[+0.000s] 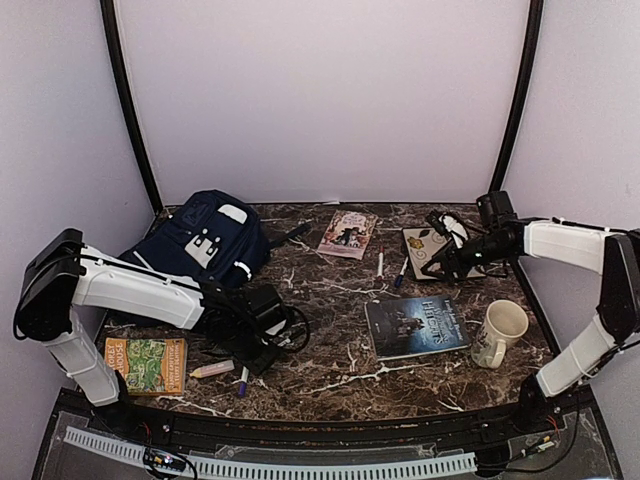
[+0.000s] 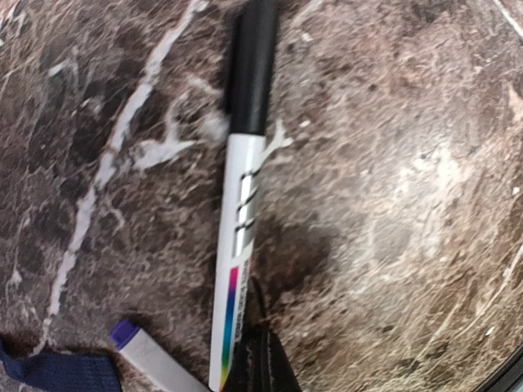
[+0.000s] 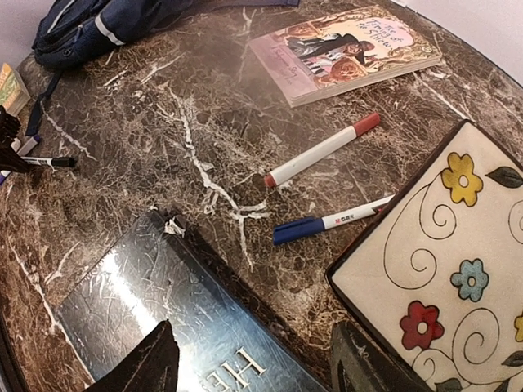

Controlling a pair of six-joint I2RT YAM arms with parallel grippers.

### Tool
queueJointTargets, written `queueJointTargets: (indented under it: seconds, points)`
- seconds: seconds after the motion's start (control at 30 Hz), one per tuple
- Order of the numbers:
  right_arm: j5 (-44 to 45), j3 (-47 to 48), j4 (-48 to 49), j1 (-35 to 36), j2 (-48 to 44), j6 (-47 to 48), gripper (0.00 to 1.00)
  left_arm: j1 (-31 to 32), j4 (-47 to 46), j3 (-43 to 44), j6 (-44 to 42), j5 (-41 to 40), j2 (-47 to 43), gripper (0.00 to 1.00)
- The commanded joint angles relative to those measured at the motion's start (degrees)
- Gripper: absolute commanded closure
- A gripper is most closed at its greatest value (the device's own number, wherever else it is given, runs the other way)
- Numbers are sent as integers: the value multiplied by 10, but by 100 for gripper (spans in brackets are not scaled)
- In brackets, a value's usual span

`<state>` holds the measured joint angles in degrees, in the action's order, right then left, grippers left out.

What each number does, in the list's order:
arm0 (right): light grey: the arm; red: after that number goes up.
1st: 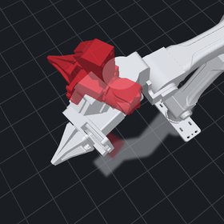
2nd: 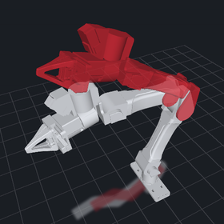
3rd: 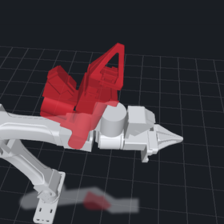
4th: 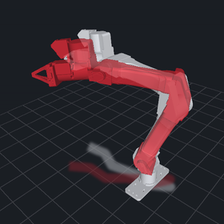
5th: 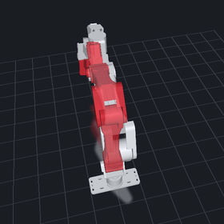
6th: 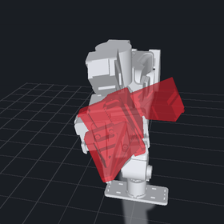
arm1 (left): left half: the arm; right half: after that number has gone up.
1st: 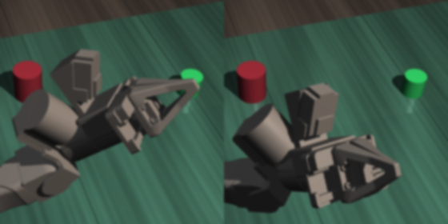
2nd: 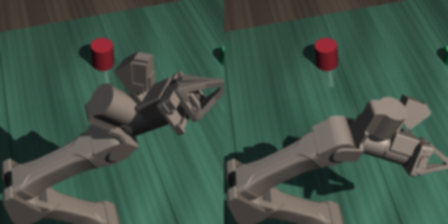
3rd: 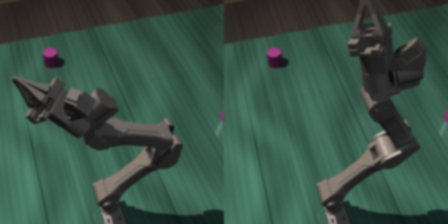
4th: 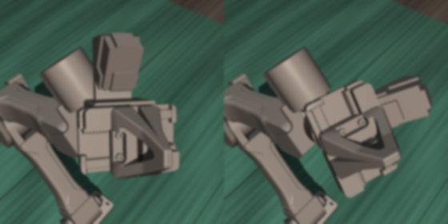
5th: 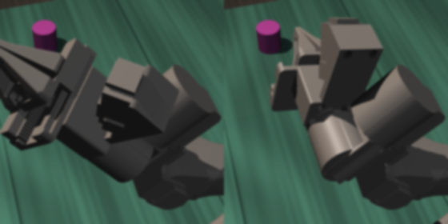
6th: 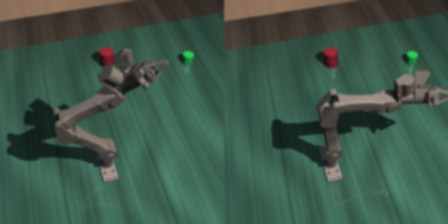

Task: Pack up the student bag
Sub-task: Adjust the pencil case at the center of the board.

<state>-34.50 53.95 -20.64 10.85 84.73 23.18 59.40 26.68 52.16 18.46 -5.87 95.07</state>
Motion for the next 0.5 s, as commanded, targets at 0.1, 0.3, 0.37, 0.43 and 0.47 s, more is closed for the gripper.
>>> queueJointTargets:
  seconds: [0.1, 0.3, 0.37, 0.43, 0.47]
  points:
    - [109, 114, -21, 82, 94, -38, 46, 0, 26, 35, 1, -26, -28, 100]
    - [190, 277, -66, 134, 235, -60, 62, -1, -67, 59, -15, -32, -48, 98]
    - [200, 324, -75, 141, 282, -71, 66, -2, -96, 71, -13, -57, -37, 77]
    - [215, 367, -83, 149, 325, -77, 68, -13, -115, 90, -7, -66, -12, 54]
    - [228, 386, -88, 152, 349, -79, 69, -25, -118, 104, -2, -57, 5, 49]
